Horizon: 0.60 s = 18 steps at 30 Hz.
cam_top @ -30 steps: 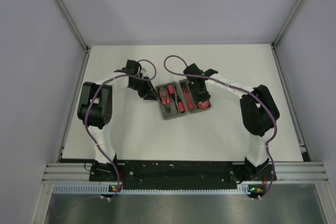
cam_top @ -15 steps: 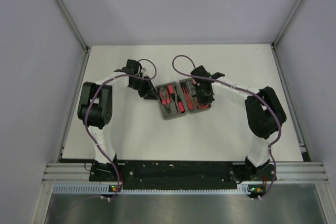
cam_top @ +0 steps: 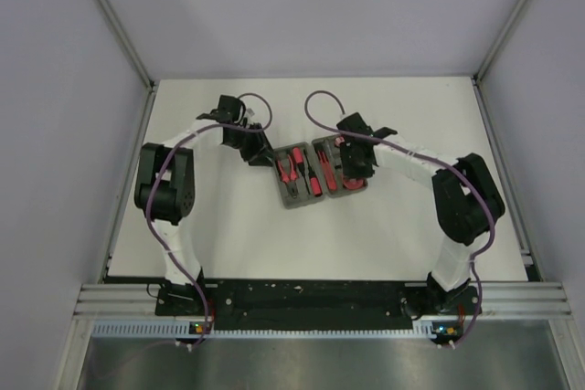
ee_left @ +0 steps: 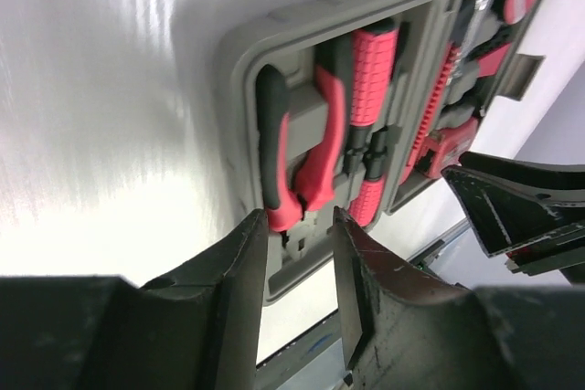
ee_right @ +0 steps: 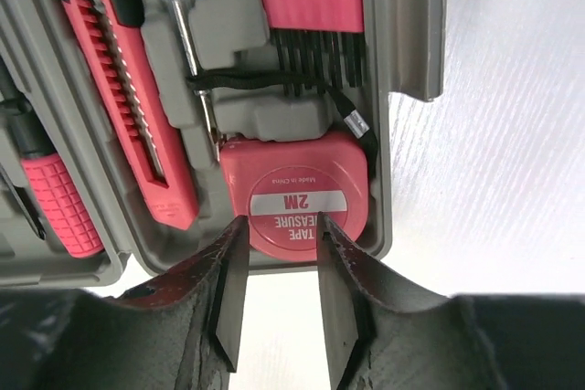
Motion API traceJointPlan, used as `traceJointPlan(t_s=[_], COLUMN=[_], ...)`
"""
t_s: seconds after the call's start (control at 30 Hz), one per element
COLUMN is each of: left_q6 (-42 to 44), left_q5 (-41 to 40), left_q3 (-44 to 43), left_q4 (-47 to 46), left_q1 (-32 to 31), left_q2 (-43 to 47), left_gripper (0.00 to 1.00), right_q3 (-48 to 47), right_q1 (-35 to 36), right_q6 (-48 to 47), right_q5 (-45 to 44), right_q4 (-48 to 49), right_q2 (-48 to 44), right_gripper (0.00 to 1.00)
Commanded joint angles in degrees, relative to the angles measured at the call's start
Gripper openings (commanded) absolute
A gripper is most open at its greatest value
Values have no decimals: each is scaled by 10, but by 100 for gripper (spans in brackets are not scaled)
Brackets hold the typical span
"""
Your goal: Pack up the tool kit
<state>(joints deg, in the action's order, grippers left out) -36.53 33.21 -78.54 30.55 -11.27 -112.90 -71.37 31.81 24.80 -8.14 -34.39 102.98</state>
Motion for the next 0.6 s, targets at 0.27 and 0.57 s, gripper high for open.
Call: traceJointPlan(t_s=[0.27,0.57], left_q6=[8,59], left_q5=[19,-17], left_q3=[-74,-57], left_q4=[15,56], left_q1=[44,76], left_q2=[87,103], left_gripper=[50,63], right_q3=[-98,-90], right_q1=[44,204], right_q6=[-115,-212], right_q5=[44,73], right_q4=[19,54], right_q2=[-66,-21], right_gripper=[53,53])
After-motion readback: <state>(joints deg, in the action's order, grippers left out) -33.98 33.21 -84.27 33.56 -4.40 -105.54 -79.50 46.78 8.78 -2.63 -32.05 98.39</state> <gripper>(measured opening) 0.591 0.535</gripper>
